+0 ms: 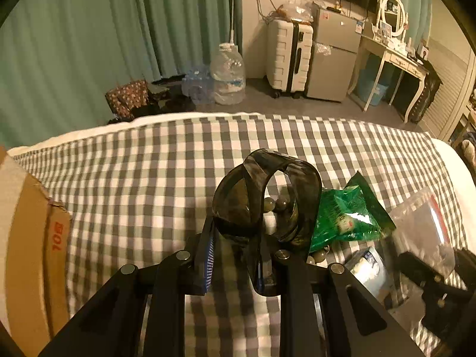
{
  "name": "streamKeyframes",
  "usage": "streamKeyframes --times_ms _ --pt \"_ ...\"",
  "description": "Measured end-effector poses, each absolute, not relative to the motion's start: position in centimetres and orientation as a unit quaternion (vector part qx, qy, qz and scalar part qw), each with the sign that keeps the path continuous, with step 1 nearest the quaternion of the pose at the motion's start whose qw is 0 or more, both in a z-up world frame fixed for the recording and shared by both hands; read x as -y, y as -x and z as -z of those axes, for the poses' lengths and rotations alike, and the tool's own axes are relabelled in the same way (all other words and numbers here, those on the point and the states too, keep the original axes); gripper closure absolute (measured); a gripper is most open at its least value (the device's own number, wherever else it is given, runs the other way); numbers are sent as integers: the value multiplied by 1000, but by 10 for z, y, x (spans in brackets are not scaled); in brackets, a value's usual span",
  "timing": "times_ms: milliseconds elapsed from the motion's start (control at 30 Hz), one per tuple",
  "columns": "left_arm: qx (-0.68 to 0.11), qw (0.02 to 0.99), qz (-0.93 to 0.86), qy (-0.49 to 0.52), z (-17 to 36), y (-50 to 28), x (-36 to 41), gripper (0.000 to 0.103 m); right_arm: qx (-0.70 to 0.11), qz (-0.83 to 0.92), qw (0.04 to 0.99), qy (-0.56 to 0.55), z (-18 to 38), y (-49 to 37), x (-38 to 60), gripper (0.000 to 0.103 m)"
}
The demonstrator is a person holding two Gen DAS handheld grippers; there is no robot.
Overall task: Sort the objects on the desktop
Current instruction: 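Grasp the clear floss-pick canister with the right tool while the left tool grasps the black eyeglass case, then lift and carry the canister and eyeglass case over the cardboard box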
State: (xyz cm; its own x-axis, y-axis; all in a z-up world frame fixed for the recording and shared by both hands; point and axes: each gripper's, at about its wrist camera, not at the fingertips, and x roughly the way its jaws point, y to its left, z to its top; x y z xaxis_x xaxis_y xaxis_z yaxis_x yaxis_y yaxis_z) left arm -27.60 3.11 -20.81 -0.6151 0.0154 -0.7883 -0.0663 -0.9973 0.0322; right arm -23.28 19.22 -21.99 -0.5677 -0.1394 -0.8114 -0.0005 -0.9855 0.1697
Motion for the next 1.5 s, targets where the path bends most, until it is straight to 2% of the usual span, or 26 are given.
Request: streamKeyframes --times_ms 500,1067,1367,1500 --pt "-37 21 -924 379 133 233 -27 82 100 915 44 -389 155 221 -203 40" --pt "-24 6 -956 292 35 141 8 82 77 956 55 -277 54 130 -198 40" --pt "-28 20 -965 260 11 105 34 82 62 967 40 -245 36 84 -166 40" --pt "-25 -7 -970 242 13 90 54 82 65 969 36 -234 30 80 -155 40"
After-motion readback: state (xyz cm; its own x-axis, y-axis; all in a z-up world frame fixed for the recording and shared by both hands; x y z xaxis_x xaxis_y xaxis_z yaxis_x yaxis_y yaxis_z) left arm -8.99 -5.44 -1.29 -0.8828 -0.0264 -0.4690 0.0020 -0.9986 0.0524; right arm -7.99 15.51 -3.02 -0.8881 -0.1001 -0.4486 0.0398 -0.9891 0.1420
